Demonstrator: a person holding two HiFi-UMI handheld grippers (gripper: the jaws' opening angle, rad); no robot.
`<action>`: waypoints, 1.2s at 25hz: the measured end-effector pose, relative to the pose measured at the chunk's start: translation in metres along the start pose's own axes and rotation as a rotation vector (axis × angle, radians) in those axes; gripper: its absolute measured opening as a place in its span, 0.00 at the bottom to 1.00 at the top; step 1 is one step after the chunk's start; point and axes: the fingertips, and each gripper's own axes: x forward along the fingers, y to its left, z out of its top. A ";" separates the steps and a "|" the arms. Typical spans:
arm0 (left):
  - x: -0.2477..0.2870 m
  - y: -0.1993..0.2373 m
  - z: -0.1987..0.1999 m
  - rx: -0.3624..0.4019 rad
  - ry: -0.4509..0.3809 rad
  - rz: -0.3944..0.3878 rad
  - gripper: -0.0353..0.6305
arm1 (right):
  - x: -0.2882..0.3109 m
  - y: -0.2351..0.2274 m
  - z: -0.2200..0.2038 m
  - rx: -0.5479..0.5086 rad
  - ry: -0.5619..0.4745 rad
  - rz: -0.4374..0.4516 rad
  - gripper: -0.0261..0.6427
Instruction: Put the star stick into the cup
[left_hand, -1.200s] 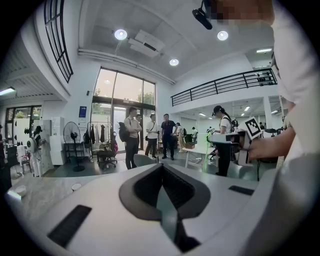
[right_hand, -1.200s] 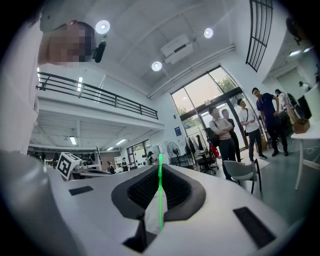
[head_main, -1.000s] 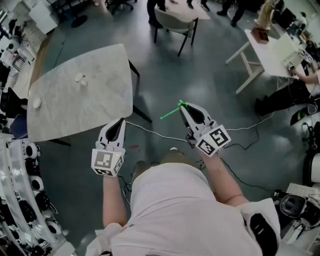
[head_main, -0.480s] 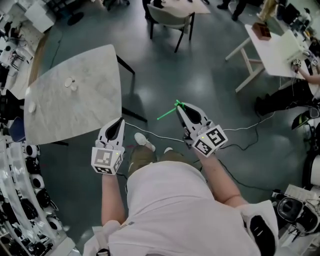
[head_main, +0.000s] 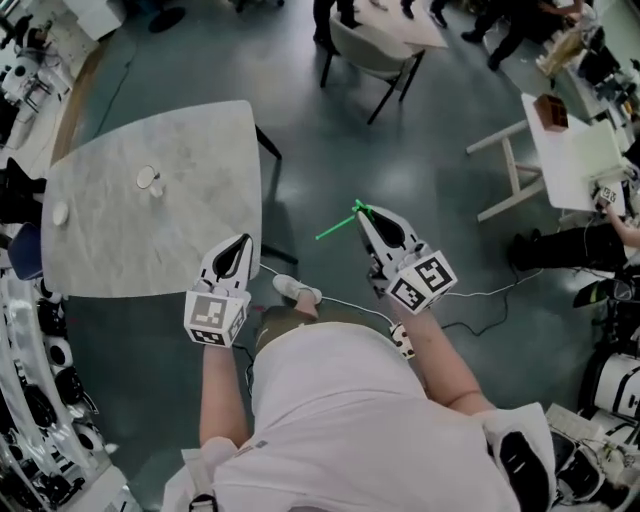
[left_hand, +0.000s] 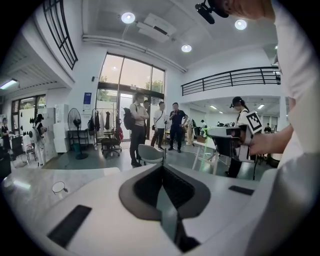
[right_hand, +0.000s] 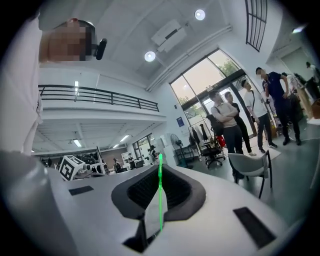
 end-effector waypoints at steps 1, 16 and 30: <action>0.007 0.014 0.003 -0.004 0.005 0.005 0.06 | 0.019 -0.005 0.005 0.002 0.004 0.008 0.08; -0.043 0.181 -0.035 -0.203 0.041 0.380 0.06 | 0.276 0.026 -0.006 0.070 0.124 0.355 0.08; -0.091 0.262 -0.075 -0.470 0.059 0.868 0.06 | 0.495 0.119 -0.057 0.087 0.353 0.836 0.08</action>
